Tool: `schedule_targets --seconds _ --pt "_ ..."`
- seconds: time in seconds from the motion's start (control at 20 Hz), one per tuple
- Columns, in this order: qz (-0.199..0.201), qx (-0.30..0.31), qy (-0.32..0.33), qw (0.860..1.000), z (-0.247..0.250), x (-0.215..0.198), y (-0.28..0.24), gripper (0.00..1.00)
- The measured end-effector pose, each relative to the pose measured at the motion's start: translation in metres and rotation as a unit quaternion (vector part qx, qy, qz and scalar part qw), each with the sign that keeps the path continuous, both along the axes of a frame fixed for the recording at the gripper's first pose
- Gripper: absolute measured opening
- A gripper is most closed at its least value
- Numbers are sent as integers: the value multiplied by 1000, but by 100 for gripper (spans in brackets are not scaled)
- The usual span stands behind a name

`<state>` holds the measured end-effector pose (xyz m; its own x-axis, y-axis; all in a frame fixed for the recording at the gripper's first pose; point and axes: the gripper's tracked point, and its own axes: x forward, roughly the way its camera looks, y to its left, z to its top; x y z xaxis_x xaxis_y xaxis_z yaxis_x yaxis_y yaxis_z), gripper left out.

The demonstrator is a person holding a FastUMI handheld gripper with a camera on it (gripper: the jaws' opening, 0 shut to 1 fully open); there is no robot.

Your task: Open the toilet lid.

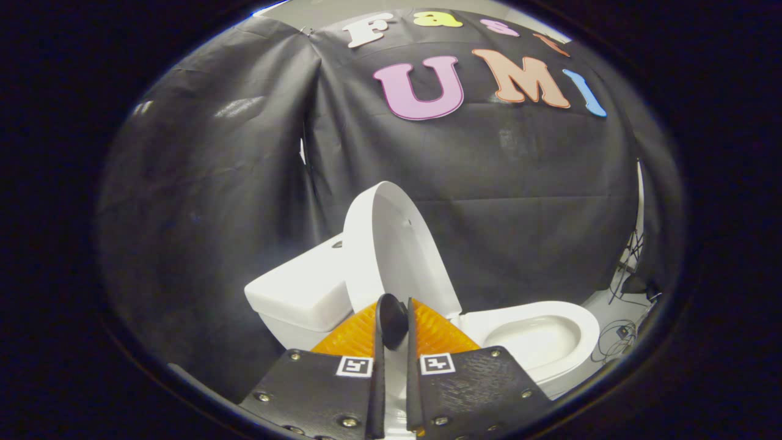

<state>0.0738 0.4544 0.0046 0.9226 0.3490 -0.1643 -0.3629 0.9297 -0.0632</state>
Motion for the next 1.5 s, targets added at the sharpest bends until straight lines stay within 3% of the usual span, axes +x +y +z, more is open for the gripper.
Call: schedule_targets --seconds 0.05,0.25,0.3,0.35,0.4,0.6,0.85,1.2,1.5 --pt "19 7 11 1000 -3 -2 5 14" --pt "73 96 19 993 17 -11 22 50" --pt "77 94 19 992 17 -11 26 60" --pt "80 81 13 993 20 -13 25 62" --pt "82 65 5 994 23 -15 24 69" --pt "58 36 -35 997 51 -19 -6 100" --pt "23 4 -49 999 58 -14 -68 100" --pt "-30 7 -37 999 53 12 -153 100" --pt "-50 -6 -16 999 35 24 -212 100"
